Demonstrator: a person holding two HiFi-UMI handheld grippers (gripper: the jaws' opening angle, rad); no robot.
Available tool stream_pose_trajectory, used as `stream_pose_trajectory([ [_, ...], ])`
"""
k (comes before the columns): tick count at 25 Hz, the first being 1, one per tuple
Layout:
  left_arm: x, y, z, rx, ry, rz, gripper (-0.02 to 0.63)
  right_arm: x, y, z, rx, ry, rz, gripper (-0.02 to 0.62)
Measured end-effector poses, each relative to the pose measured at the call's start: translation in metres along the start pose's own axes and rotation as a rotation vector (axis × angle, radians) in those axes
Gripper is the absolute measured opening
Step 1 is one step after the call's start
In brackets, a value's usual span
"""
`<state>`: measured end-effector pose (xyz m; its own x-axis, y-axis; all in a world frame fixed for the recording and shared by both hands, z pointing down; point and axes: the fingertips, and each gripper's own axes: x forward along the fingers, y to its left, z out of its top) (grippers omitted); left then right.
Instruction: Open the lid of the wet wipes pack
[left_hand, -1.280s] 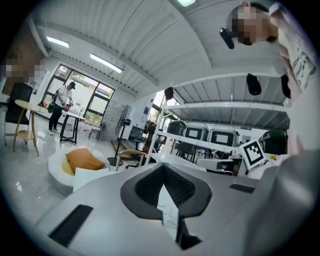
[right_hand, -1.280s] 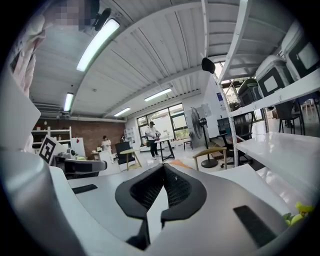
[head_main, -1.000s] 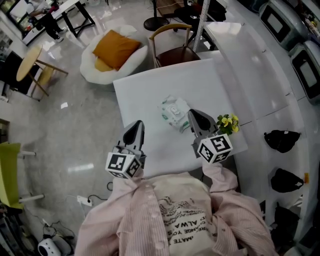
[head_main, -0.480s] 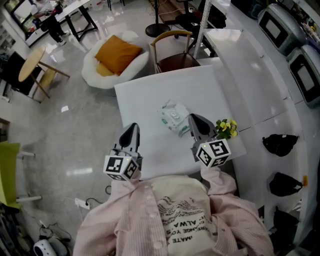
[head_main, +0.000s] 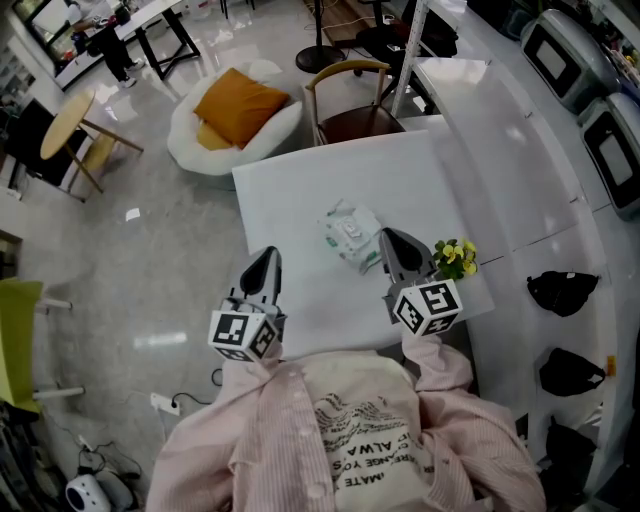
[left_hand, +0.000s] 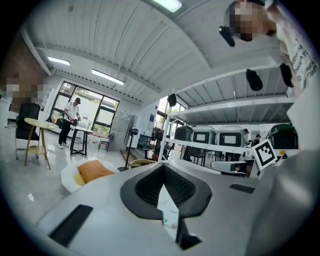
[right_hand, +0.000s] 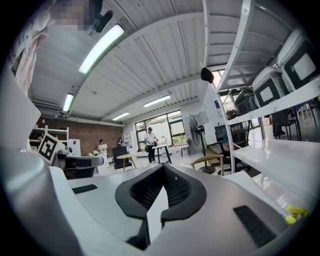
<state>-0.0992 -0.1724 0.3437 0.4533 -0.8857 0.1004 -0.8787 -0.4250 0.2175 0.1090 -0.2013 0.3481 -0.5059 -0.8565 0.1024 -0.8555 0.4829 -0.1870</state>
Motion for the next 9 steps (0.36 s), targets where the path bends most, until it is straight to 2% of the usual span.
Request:
stream_pose_trajectory([
  [9,-0.0015,0.0008,-0.0011,0.001,0.005,0.006,0.0,-0.0039,-0.0016,0.0004,-0.004,-0.004,-0.012,0.0],
])
